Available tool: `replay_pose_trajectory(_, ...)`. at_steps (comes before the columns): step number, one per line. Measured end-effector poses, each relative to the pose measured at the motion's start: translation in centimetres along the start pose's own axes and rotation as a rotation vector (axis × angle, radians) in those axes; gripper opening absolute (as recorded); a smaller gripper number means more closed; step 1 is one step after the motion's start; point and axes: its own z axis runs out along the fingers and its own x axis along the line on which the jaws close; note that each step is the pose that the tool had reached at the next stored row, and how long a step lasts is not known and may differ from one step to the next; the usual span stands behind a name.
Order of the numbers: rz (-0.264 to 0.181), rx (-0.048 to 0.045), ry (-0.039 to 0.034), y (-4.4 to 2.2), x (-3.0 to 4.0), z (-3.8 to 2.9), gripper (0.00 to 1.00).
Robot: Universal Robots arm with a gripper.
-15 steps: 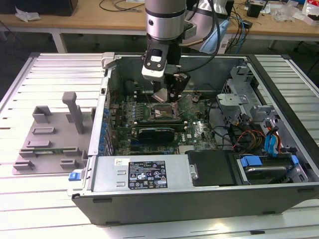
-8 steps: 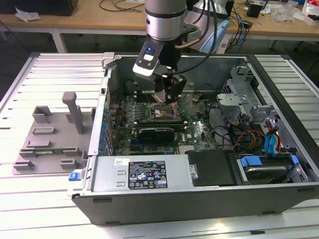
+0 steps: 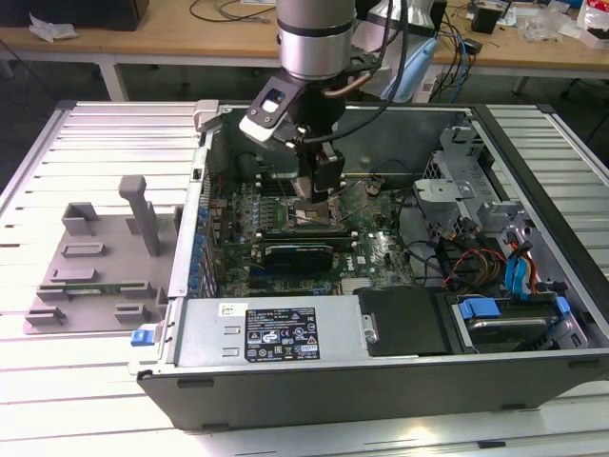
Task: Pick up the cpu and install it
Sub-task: 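Place the cpu into insertion slot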
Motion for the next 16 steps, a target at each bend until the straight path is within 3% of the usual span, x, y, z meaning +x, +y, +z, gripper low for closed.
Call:
replay_pose_trajectory(5, 0.157, 0.0057, -0.0078, -0.01, 0.01, 0.20, 0.55)
replay_pose_trajectory(7, 0.165, 0.0056, -0.0082, -0.01, 0.01, 0.21, 0.55)
replay_pose_trajectory(9, 0.164, -0.0070, -0.0096, -0.02, 0.02, 0.43, 0.55)
replay_pose_trajectory(13, 0.187, -0.0070, -0.0113, -0.06, 0.09, 1.19, 0.55)
replay_pose_trajectory(16, 0.192, -0.0069, -0.0114, 0.03, 0.52, 1.43, 0.55)
